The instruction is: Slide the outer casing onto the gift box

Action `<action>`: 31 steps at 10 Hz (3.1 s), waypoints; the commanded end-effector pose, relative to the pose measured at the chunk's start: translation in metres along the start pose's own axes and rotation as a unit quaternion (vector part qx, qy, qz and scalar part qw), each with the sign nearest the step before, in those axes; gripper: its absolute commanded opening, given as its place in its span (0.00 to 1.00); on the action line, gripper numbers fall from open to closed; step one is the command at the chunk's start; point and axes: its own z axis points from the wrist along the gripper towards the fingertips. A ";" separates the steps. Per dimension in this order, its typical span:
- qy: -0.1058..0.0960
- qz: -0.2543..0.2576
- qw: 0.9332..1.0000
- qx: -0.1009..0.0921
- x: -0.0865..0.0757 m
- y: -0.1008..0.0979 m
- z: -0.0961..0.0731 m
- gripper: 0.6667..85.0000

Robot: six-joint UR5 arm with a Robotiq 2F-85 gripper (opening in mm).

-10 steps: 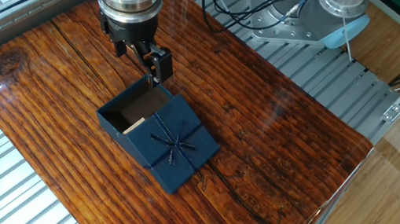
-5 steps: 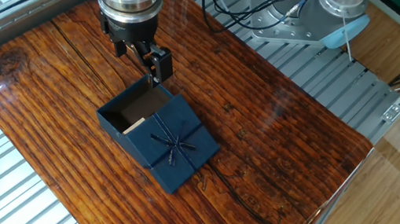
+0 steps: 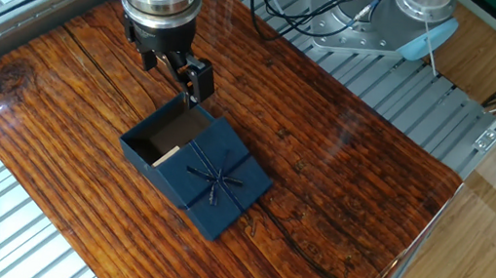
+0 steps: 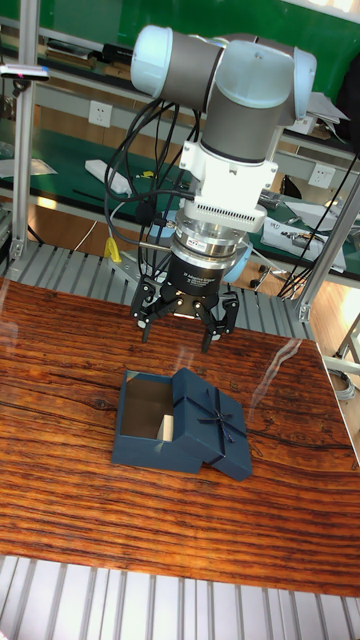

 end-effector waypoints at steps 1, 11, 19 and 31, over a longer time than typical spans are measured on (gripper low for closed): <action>-0.093 0.089 0.990 -0.055 -0.050 0.028 -0.005 0.00; -0.022 0.138 0.990 -0.008 -0.012 0.059 -0.015 0.00; 0.017 0.174 0.984 -0.023 0.031 0.104 -0.001 0.00; -0.026 -0.083 0.996 0.029 0.010 0.077 -0.001 0.00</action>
